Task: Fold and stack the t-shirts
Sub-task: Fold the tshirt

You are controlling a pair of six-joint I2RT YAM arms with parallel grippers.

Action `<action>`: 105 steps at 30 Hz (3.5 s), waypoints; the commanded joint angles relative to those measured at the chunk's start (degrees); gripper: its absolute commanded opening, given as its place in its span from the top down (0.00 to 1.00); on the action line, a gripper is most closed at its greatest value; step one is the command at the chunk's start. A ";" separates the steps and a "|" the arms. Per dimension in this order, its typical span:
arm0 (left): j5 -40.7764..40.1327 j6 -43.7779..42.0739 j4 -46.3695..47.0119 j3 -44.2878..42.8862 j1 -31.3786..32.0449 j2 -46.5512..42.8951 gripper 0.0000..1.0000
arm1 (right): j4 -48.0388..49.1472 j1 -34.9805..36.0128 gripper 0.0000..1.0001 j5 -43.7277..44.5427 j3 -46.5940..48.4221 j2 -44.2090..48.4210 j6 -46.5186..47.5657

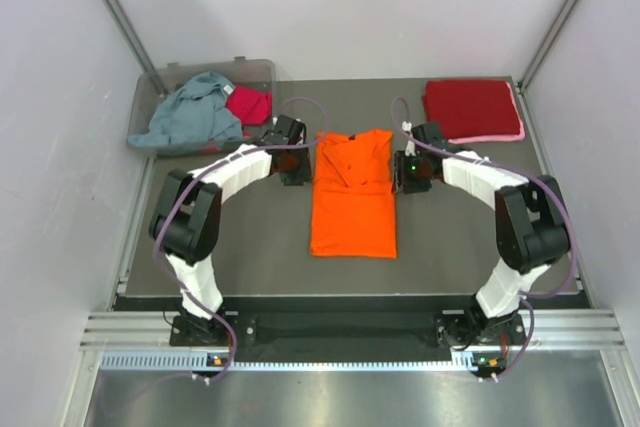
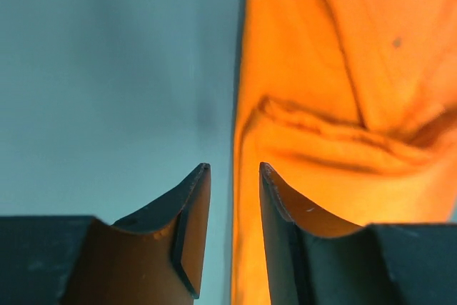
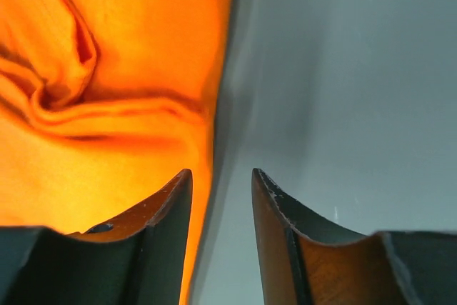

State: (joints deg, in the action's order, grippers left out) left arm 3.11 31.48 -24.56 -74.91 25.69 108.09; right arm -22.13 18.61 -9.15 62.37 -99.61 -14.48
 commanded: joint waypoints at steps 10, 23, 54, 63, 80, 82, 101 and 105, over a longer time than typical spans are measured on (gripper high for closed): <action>16.91 6.91 7.40 25.58 2.43 -28.18 0.60 | -1.60 2.57 0.55 -2.37 -18.93 26.56 -32.07; 19.04 13.95 19.19 41.42 3.22 -33.13 0.51 | 6.39 9.24 0.49 0.97 -33.80 36.42 -44.75; 11.21 17.91 18.75 46.26 7.35 -26.71 1.00 | 6.93 15.66 0.53 7.83 -42.15 36.77 -53.36; 10.51 17.91 18.32 46.44 7.53 -27.32 1.00 | 5.61 18.92 0.55 11.43 -43.74 37.56 -57.15; 9.54 18.70 17.79 46.26 9.11 -29.08 1.00 | 4.03 19.27 0.85 14.42 -45.05 40.11 -58.47; 9.63 18.70 17.61 46.18 9.46 -29.51 1.00 | 3.50 19.27 1.00 14.77 -45.23 41.16 -58.47; 0.14 25.73 -1.00 37.74 26.06 -49.29 1.00 | -18.38 21.29 1.00 18.20 -39.26 69.01 -49.86; -2.58 30.02 -1.99 36.60 31.51 -51.57 1.00 | -22.16 21.73 1.00 17.59 -35.84 74.73 -48.89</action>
State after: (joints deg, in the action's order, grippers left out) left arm 3.84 57.71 -22.61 -36.21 54.22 58.61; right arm -38.79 39.38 6.96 21.98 -27.83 -65.39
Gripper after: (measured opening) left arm 0.023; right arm 0.008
